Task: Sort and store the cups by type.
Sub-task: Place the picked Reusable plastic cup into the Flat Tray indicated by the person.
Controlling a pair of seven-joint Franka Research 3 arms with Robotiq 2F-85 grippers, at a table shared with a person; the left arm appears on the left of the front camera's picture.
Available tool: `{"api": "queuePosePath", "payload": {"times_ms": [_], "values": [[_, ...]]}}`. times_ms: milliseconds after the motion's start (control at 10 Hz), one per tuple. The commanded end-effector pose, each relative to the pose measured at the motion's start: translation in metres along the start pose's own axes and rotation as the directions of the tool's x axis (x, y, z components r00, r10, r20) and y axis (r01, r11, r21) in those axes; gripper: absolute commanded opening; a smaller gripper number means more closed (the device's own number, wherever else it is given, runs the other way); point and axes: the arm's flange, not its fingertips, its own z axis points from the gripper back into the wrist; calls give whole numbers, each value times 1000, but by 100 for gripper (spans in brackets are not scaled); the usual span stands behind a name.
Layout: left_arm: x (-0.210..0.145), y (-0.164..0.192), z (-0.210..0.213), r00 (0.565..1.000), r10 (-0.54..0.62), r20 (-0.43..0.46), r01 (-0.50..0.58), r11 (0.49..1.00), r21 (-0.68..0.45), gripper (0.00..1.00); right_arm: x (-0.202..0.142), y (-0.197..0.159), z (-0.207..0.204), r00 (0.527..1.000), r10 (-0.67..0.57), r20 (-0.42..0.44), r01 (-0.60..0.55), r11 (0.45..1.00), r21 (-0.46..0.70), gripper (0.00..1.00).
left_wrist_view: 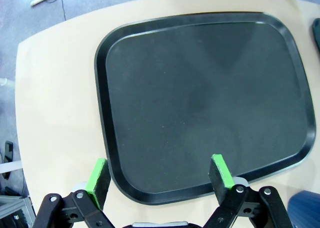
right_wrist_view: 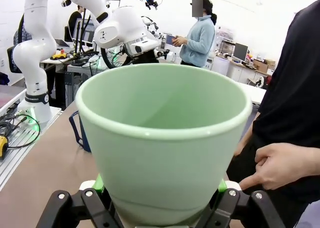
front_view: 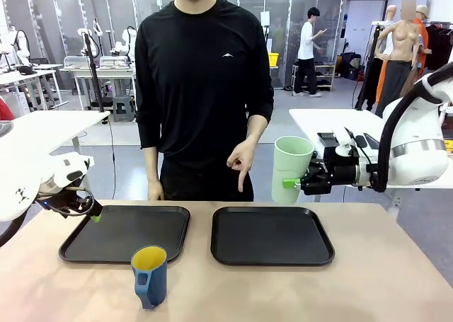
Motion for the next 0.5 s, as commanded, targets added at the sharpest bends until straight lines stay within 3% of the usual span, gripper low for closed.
{"api": "queuePosePath", "payload": {"times_ms": [0, 400], "values": [[0, 2, 1, 1000, -1, 2, 1, 1000, 2, 100, -18, -16, -5, 999, -35, 19, 36, 999, -20, 86], [0, 2, 1, 1000, -1, 2, 1, 1000, 2, 100, -87, -38, -15, 998, -66, 8, 66, 997, -46, 86]]}}
